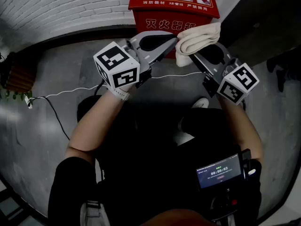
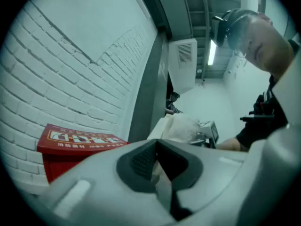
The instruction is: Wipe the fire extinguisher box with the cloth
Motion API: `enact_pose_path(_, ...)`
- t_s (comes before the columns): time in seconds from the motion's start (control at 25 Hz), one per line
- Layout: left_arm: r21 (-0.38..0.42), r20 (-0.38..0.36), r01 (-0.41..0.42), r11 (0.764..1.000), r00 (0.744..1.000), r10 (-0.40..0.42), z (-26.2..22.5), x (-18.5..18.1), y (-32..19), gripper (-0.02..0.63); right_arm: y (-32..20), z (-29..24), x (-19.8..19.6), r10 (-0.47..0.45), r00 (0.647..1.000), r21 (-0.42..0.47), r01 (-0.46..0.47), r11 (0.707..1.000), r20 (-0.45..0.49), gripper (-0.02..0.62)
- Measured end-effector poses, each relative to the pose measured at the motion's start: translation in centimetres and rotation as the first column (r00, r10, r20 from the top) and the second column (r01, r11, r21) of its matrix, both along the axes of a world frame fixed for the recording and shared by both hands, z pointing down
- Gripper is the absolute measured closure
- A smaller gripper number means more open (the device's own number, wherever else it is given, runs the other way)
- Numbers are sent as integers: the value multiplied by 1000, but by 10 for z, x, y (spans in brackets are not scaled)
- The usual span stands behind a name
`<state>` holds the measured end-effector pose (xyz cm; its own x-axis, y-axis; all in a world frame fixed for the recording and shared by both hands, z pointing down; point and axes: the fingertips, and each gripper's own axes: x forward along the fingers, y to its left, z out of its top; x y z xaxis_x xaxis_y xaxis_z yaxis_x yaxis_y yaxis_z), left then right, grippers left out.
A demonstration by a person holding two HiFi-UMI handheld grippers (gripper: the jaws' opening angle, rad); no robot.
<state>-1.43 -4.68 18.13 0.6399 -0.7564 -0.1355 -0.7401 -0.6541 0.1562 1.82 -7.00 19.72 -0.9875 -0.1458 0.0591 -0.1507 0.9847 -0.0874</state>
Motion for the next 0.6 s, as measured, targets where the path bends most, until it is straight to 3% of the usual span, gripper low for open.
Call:
enact_pose_path(0.24,19,9,67,998,998,-67,-9,-29,-28,603,-32,-4,-27,-4,1000,15,4,1000,2,410)
enact_pose_path(0.4,38,59,117,992,991,-119,-10,-49,-46,603,-49,-1,-45,-12,1000,-1,12,1000,2,410)
enact_pose_path(0.6,33,78,165,986,983,-167,-4,-72,-66,603,-63,10,-58,-17,999,17,18,1000,-42,410)
